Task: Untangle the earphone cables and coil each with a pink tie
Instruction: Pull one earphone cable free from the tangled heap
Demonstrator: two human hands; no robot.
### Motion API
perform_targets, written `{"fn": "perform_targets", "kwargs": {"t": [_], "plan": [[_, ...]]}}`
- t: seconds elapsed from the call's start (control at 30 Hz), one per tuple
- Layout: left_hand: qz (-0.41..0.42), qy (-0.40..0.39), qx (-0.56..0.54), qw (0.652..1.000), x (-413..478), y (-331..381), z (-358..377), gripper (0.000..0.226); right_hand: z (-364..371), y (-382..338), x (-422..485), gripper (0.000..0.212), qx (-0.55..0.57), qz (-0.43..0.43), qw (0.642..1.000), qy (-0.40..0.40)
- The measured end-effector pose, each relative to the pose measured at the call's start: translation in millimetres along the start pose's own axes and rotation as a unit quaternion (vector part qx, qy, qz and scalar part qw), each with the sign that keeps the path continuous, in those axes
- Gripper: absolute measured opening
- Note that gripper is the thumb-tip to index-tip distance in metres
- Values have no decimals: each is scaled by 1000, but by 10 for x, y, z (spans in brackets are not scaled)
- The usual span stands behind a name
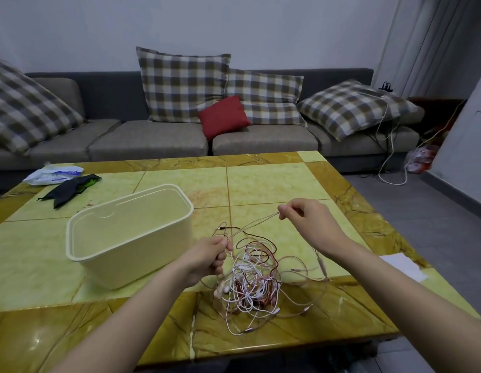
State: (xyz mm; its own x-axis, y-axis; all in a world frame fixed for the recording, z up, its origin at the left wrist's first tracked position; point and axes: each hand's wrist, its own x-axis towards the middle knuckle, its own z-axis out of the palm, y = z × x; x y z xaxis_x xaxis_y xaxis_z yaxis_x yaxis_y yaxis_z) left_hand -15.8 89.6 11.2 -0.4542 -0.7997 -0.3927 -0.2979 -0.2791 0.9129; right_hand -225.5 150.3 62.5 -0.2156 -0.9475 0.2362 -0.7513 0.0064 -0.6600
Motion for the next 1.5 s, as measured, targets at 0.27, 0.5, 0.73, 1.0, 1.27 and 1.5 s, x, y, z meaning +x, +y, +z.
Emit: {"fn": "perform_targets", "kwargs": {"t": [0.27, 0.5, 0.73, 1.0, 1.27, 1.5], "plan": [[-44, -99, -163, 981, -95, 286, -29, 25, 16, 64, 9, 28, -14, 27, 1000, -7], [25, -135, -336, 932, -252, 574, -77, 17, -21, 247, -13, 31, -12, 90, 996, -9], [115, -49, -460, 879, -257, 677, 19, 26, 16, 43, -187, 31, -47, 39, 994, -86], [204, -44, -394, 895, -281, 805, 43, 25, -3, -246, -297, 29, -45, -44, 992, -112], [241, 2, -59, 969, -294, 723, 34, 32, -132, -468, -307, 26, -90, -118, 975, -168], [182, -55, 122, 974, -304, 624, 122, 28, -256, -480, -246, 25, -100, -121, 978, -139]]}}
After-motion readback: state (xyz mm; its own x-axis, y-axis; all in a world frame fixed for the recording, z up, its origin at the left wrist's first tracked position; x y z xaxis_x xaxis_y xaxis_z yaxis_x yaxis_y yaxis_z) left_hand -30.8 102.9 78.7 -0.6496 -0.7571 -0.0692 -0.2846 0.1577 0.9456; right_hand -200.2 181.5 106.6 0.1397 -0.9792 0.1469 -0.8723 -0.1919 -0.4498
